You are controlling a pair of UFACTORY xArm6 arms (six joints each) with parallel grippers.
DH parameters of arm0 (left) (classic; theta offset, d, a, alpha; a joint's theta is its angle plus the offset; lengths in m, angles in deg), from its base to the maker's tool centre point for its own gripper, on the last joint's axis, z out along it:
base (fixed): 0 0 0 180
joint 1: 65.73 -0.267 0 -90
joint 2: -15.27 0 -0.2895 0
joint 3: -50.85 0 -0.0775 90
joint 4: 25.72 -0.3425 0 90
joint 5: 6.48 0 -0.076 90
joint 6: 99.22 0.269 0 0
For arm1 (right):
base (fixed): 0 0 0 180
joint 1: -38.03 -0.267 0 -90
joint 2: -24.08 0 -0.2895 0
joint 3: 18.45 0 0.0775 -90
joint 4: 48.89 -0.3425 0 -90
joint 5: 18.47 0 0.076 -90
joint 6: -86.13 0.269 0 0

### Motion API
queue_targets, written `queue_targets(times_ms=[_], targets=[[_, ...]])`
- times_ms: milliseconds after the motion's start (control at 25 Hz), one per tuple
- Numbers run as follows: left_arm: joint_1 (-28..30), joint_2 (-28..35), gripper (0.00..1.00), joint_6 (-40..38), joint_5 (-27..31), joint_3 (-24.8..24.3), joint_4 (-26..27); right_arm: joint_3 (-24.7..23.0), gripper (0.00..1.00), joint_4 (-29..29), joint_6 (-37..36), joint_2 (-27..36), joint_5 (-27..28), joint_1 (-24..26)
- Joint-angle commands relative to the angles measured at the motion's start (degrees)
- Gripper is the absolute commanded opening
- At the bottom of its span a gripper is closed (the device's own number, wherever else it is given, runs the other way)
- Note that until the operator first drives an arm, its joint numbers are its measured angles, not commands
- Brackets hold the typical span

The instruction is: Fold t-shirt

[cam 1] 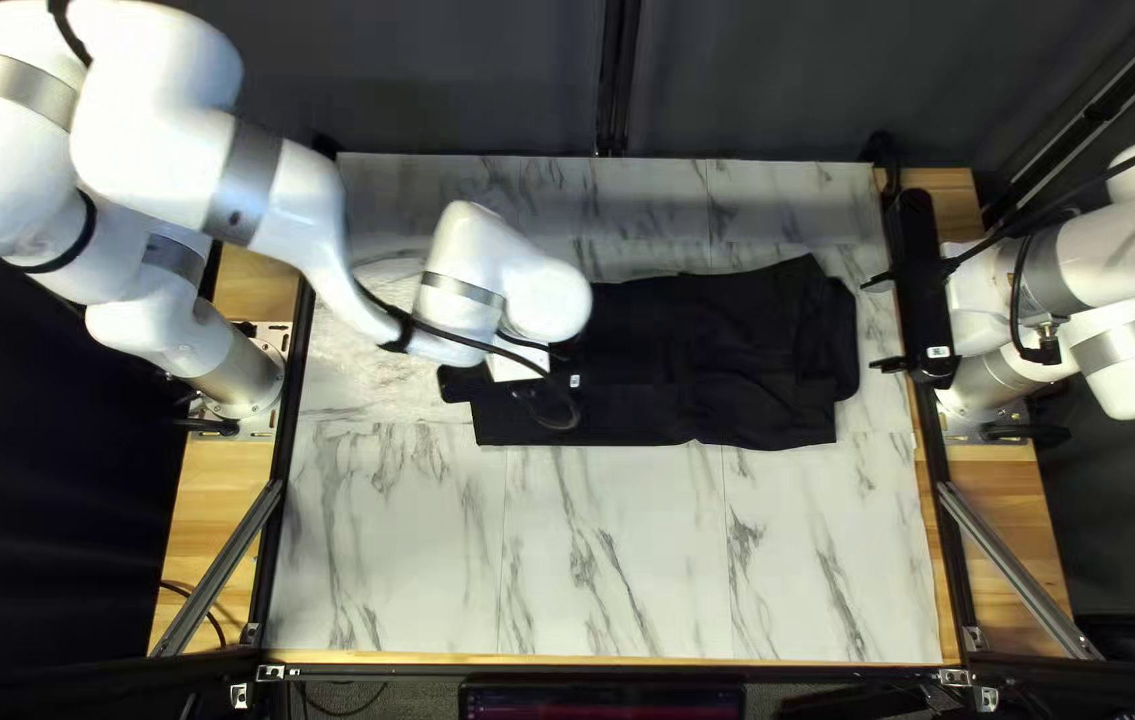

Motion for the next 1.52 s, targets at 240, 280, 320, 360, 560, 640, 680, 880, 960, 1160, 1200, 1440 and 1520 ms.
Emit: queue_targets(times_ms=[240,280,320,360,560,640,680,880,960,1160,1200,1440,1520], targets=[[-1.30,-3.78,0.00,2.91,-1.94,3.03,-0.38,0.00,1.00,0.00,0.00,0.00,0.00,0.00],[-0.82,-3.35,0.00,2.67,-1.85,2.70,-0.33,0.00,1.00,0.00,0.00,0.00,0.00,0.00],[-0.45,-2.92,0.00,2.40,-1.76,2.32,-0.31,0.00,1.00,0.00,0.00,0.00,0.00,0.00],[0.04,-2.04,0.00,1.96,-1.59,1.50,-0.26,0.00,1.00,0.00,0.00,0.00,0.00,0.00],[3.11,3.28,0.00,-0.56,0.31,-2.93,0.27,0.00,1.00,0.00,0.00,0.00,0.00,0.00],[4.24,4.97,0.00,-1.26,1.07,-4.05,0.50,0.00,1.00,0.00,0.00,0.00,0.00,0.00],[5.03,6.12,0.00,-1.71,1.56,-4.78,0.63,0.00,1.00,0.00,0.00,0.00,0.00,0.00],[6.14,12.43,0.02,-2.33,1.40,-10.49,0.42,0.00,1.00,0.00,0.00,0.00,0.00,0.00],[5.40,15.60,0.01,-2.37,1.24,-13.55,0.13,0.00,1.00,0.00,0.00,0.00,0.00,0.00],[4.92,21.82,0.01,-3.27,1.50,-19.43,0.13,0.00,1.00,0.00,0.00,0.00,0.00,0.00],[5.01,22.37,0.01,-3.49,1.52,-20.08,0.20,0.00,1.00,0.00,0.00,0.00,0.00,0.00],[5.20,23.49,0.01,-4.25,1.70,-21.13,0.10,0.00,1.00,0.00,0.00,0.00,0.00,0.00],[5.01,21.37,0.01,-3.98,1.18,-19.34,-0.14,0.00,1.00,0.00,0.00,0.00,0.00,0.00]])
